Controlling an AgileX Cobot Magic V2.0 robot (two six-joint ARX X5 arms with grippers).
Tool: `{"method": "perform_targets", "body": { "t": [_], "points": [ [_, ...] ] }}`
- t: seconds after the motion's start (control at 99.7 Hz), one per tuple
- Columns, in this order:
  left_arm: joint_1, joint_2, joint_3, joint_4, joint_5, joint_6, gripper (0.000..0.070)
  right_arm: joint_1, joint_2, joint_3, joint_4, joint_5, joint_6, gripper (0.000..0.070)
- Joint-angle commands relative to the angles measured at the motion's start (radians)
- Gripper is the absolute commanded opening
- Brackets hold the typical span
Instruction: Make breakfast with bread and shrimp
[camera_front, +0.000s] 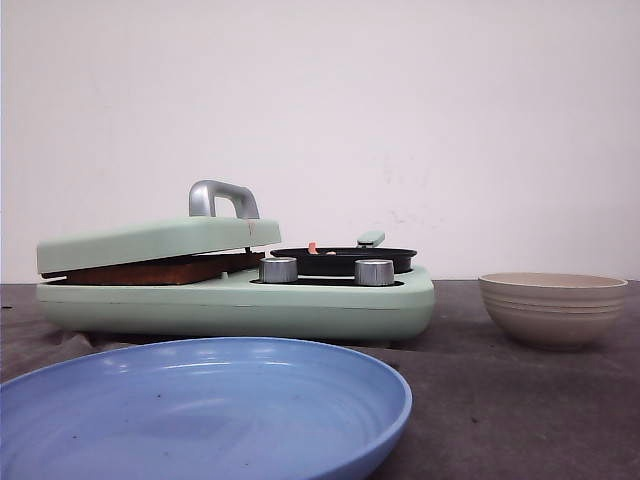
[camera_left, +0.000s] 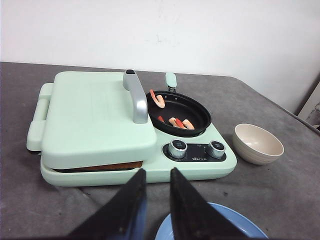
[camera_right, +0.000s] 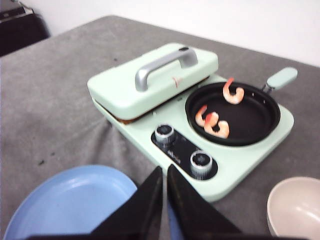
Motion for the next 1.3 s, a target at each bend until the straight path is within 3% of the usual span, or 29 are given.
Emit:
{"method": "perform_targets", "body": {
  "t": [0.0,0.401,0.602,0.893,1.104,1.294],
  "points": [
    [-0.002,-0.003,0.008,0.014,-0.007,-0.017,0.0001,0.011,0.003,0.004,-0.008,0.002,0.008,0.0006],
    [-0.002,-0.042,-0.027,0.078,-0.039,-0.074,0.0001,0.014,-0.079,-0.125,0.08,0.001,0.007,0.0007],
    [-0.002,-0.106,-0.123,0.196,-0.039,-0.19,0.0002,0.014,-0.147,-0.231,0.137,0.019,0.019,0.0007],
    [-0.003,-0.121,-0.209,0.092,-0.043,-0.157,0.0002,0.015,-0.167,-0.328,0.169,0.018,0.033,0.0007],
    [-0.003,-0.121,-0.228,0.093,-0.066,-0.161,0.0002,0.015,-0.18,-0.383,0.191,0.016,0.032,0.0007],
    [-0.003,-0.121,-0.228,0.089,-0.077,-0.238,0.0001,0.015,-0.204,-0.396,0.174,0.036,0.034,0.0007]
  ]
}}
